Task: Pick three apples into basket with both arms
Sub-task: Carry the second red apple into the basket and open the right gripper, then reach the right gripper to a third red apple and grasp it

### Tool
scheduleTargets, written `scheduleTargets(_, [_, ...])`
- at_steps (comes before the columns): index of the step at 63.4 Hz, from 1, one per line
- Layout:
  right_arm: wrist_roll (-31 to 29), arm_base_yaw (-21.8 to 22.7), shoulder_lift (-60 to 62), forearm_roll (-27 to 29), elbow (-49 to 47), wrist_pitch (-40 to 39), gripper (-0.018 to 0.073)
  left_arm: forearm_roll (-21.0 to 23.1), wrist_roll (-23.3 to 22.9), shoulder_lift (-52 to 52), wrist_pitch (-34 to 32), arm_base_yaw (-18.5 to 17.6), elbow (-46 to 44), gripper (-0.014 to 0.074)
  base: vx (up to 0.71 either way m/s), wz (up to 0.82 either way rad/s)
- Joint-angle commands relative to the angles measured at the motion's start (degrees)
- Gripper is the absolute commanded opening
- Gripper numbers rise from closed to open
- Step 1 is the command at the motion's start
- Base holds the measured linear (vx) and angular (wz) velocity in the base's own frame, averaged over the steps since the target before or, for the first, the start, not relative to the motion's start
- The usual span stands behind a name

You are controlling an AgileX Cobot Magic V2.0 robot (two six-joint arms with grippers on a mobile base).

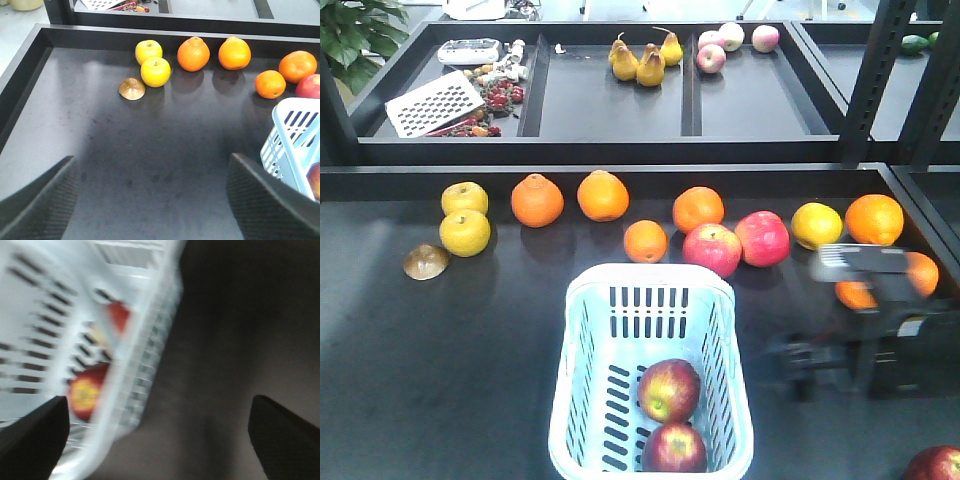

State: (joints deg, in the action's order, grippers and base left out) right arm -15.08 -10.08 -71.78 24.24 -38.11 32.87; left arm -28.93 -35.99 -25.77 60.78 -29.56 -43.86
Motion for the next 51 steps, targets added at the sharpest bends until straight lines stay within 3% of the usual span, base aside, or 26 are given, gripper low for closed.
scheduleTargets(1, [3.54,7.96,1.6,-6.46,-1.6,3.45,0.0689,-1.8,-0.43,-0.54,-3.06,0.12,-1.22,0.0575,0.0,0.0])
scheduleTargets(9, [10.59,17.02,1.53,-13.73,-1.52,6.07,0.0687,-1.8,-0.43,-0.54,-3.06,0.12,-1.22,0.0575,0.0,0.0])
scheduleTargets(22, [16.33,24.14,1.47,-21.74,-1.4,7.0,0.068,-1.8,-0.43,-0.54,-3.06,0.12,-1.22,0.0575,0.0,0.0])
scheduleTargets(33, [16.54,27.4,-1.16,-24.64,-1.4,9.99,0.0673,-1.8,-0.43,-0.54,-3.06,0.12,-1.22,0.0575,0.0,0.0])
scheduleTargets(51, [16.52,27.41,-9.91,-23.91,-1.4,7.37,0.0664,-1.8,-0.43,-0.54,-3.06,0.12,-1.22,0.0575,0.0,0.0])
